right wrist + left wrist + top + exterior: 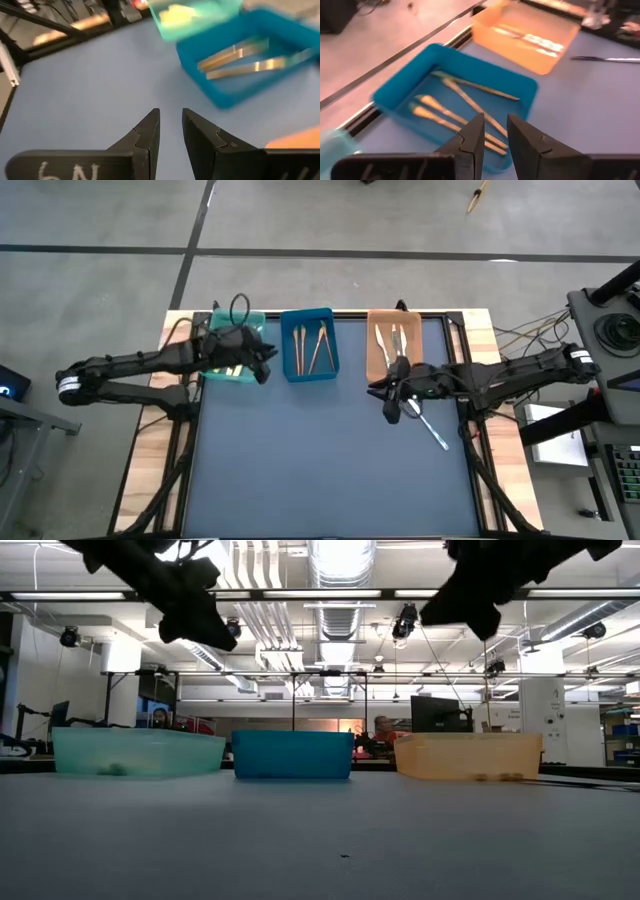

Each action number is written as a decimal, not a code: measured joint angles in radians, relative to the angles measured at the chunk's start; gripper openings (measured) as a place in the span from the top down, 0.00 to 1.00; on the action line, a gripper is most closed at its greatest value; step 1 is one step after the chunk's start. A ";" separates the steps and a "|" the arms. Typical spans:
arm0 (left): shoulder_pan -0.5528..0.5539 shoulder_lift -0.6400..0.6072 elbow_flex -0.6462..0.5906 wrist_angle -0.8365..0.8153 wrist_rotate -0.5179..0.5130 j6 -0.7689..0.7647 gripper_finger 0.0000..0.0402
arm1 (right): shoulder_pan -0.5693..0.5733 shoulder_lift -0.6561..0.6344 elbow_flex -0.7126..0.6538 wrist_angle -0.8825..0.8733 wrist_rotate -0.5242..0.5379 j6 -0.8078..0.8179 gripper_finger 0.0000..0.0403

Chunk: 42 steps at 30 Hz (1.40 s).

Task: Sort silverware by color (type)
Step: Put the white patterned table knife into the orange bin

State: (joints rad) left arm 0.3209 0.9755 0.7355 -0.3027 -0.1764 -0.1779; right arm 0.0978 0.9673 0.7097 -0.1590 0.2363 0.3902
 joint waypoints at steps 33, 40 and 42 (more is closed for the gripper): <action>-0.174 -0.059 -0.267 0.577 0.002 0.168 0.84 | 0.000 0.202 0.041 -0.888 -0.266 0.733 0.82; -0.175 -0.075 -0.267 0.611 0.002 0.186 0.84 | 0.000 0.202 0.041 -0.887 -0.271 0.737 0.82; -0.175 -0.091 -0.267 0.619 0.002 0.177 0.84 | 0.000 0.202 0.041 -0.887 -0.272 0.748 0.82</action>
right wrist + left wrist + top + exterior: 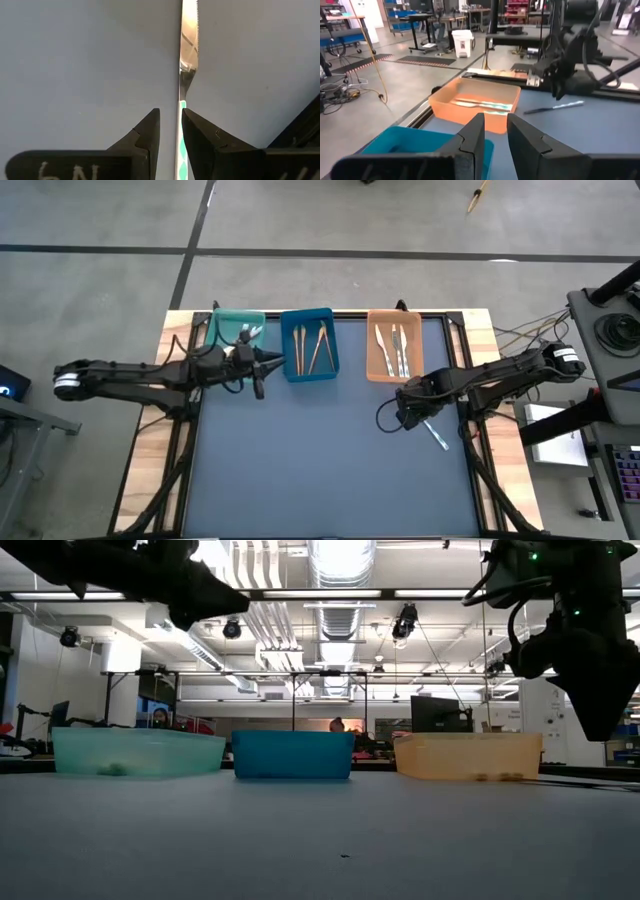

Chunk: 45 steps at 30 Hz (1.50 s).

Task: Sort silverware by color (type)
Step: Put the white patterned table knife into the orange bin

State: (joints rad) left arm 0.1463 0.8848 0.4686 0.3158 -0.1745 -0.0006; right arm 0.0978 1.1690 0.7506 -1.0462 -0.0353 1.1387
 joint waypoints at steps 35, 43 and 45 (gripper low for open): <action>0.000 -0.035 0.000 -0.024 0.002 -0.117 0.84 | 0.000 0.229 -0.016 0.011 0.035 -0.162 0.66; 0.000 -0.035 0.000 -0.024 0.001 -0.117 0.84 | 0.000 0.234 -0.051 0.055 0.031 -0.162 0.69; 0.000 -0.035 0.000 -0.024 0.001 -0.117 0.84 | 0.000 0.235 -0.064 0.086 0.030 -0.162 0.70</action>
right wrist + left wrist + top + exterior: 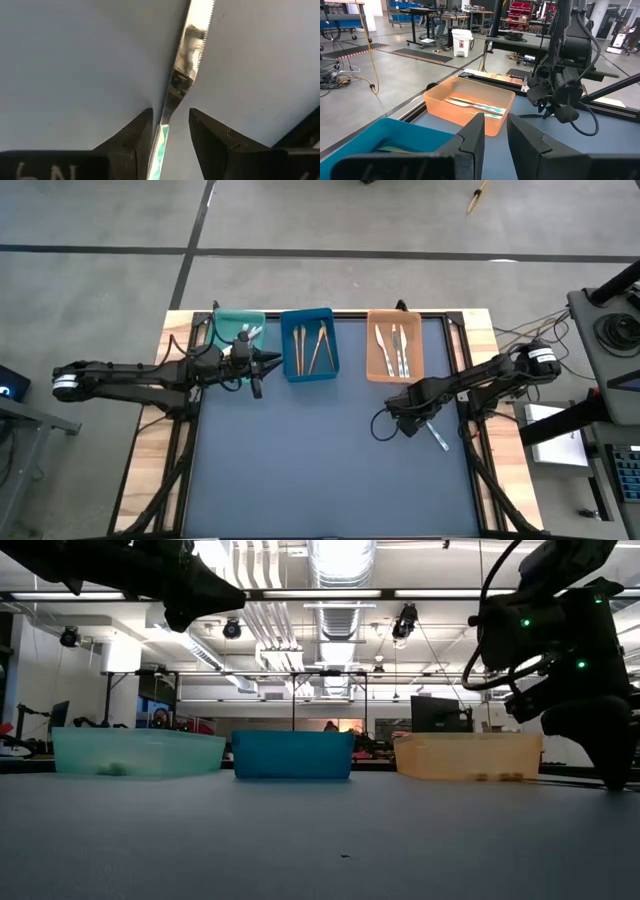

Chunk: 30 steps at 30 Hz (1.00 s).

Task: Sort silverware by color (type)
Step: Put the white patterned table knife into the orange bin

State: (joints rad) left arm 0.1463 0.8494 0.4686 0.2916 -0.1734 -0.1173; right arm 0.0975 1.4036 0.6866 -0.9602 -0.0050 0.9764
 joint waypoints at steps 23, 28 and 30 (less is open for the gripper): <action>0.000 0.000 0.000 0.000 0.000 0.000 0.84 | 0.000 0.001 -0.043 0.083 -0.027 0.021 0.96; 0.000 0.000 0.000 0.000 0.000 0.000 0.84 | 0.000 -0.039 -0.034 0.074 -0.036 0.019 0.97; 0.000 0.000 0.000 0.000 0.000 0.001 0.84 | 0.000 -0.062 -0.024 0.065 -0.043 0.022 0.97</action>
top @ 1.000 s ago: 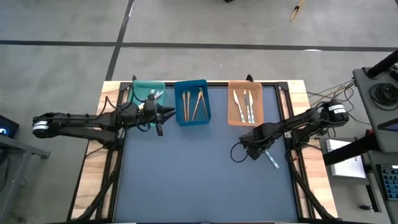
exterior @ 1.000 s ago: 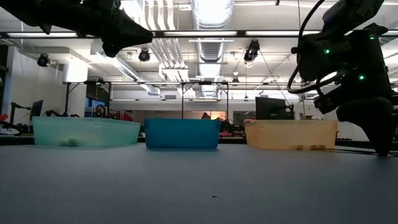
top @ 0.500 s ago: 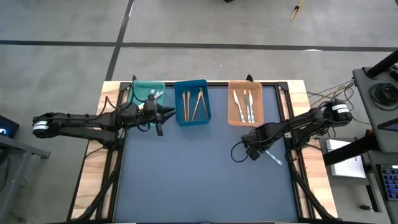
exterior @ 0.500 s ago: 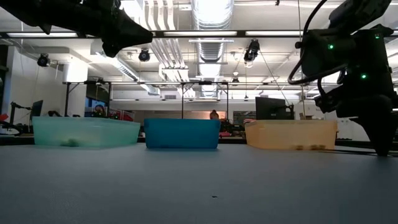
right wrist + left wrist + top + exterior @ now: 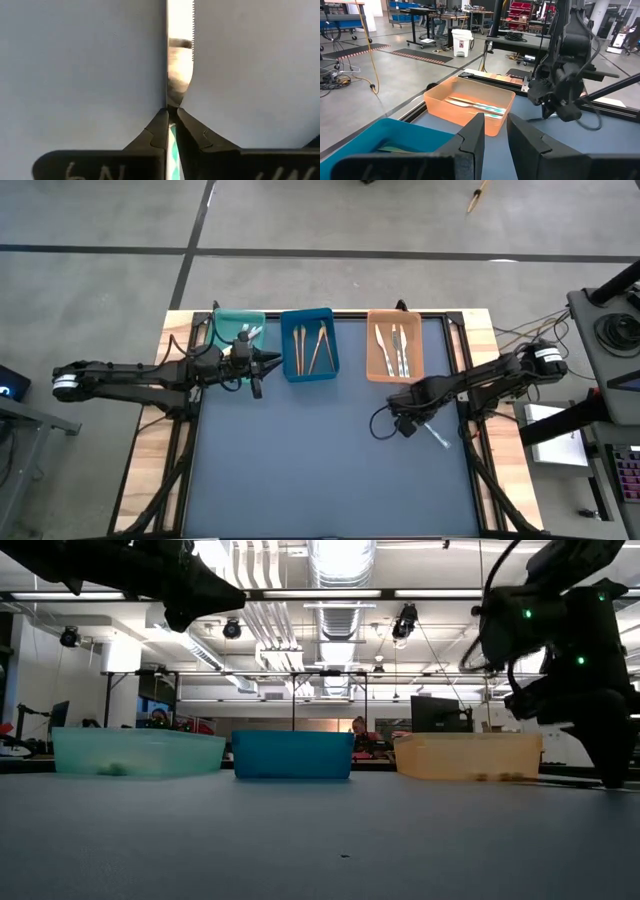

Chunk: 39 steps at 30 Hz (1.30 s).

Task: Sort silverware by color (type)
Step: Put the white patterned table knife into the orange bin

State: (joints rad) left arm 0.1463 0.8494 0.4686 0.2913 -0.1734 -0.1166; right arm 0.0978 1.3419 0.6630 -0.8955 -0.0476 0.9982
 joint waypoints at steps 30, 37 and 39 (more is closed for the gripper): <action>0.000 0.000 0.000 0.000 0.000 0.004 0.84 | 0.000 -0.037 0.085 0.059 -0.048 0.083 0.98; 0.000 0.000 0.000 -0.001 0.000 0.018 0.84 | 0.002 -0.022 0.085 0.049 -0.126 0.107 0.92; 0.000 0.000 0.000 -0.001 0.000 0.021 0.84 | 0.003 -0.014 0.085 0.048 -0.139 0.110 0.86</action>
State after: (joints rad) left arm 0.1463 0.8497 0.4686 0.2905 -0.1738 -0.0955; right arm 0.1005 1.3275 0.7479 -0.8474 -0.1864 1.1080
